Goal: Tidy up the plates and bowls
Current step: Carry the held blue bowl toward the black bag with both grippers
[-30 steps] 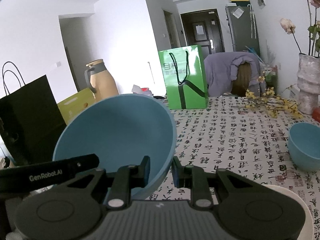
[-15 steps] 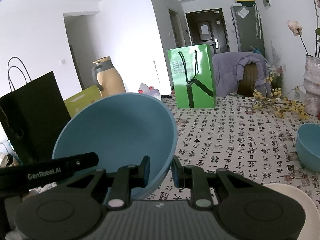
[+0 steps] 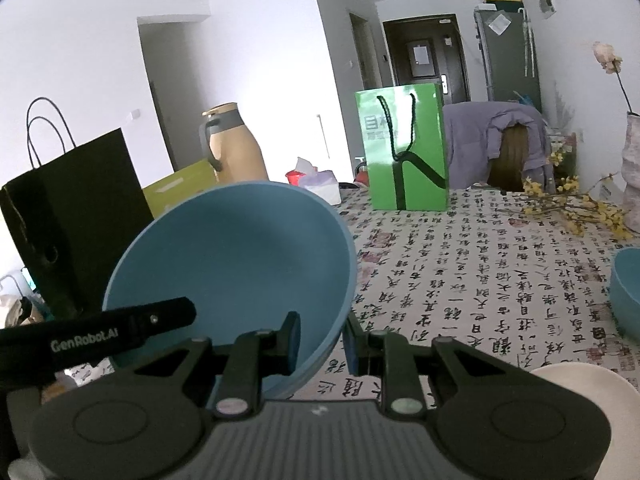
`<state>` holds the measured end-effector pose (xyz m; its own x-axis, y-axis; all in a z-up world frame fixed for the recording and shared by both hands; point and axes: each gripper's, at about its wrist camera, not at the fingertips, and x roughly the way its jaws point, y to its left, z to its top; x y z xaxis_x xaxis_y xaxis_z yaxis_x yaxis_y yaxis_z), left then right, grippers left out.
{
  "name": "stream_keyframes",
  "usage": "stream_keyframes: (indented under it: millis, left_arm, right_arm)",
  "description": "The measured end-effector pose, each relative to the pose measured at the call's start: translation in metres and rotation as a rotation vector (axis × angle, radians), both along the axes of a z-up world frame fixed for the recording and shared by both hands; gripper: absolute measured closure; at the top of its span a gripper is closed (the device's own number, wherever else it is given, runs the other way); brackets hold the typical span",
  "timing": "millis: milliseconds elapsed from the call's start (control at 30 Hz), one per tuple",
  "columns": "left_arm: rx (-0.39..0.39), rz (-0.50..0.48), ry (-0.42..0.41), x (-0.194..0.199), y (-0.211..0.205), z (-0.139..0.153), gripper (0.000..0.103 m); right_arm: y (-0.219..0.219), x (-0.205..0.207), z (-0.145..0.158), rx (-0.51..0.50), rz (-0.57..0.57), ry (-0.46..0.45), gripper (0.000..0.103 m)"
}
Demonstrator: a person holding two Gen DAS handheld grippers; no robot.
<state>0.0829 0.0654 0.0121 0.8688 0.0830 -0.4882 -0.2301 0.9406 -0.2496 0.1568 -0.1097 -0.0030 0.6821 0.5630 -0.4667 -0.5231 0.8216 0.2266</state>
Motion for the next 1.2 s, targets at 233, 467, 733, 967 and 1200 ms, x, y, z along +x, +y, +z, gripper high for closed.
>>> stream_keyframes:
  millis: [233,467,733,967,1200]
  left_arm:
    - [-0.01,0.019,0.002,-0.006,0.011,-0.002,0.082]
    - [-0.021,0.038,0.001,-0.013,0.023,-0.005,0.082]
    - [-0.023,0.06,0.003,-0.02,0.034,-0.007,0.082]
    - [-0.034,0.075,0.011,-0.024,0.044,-0.012,0.082]
    - [-0.039,0.086,0.022,-0.026,0.051,-0.016,0.082]
  right_arm:
    - [0.013,-0.003,-0.002,-0.01,0.018,0.004,0.081]
    - [0.026,-0.007,-0.004,-0.022,0.038,0.009,0.081]
    - [0.038,-0.01,-0.006,-0.029,0.058,0.02,0.081]
    - [0.049,-0.011,-0.009,-0.036,0.075,0.029,0.081]
    - [0.058,-0.012,-0.014,-0.044,0.086,0.04,0.081]
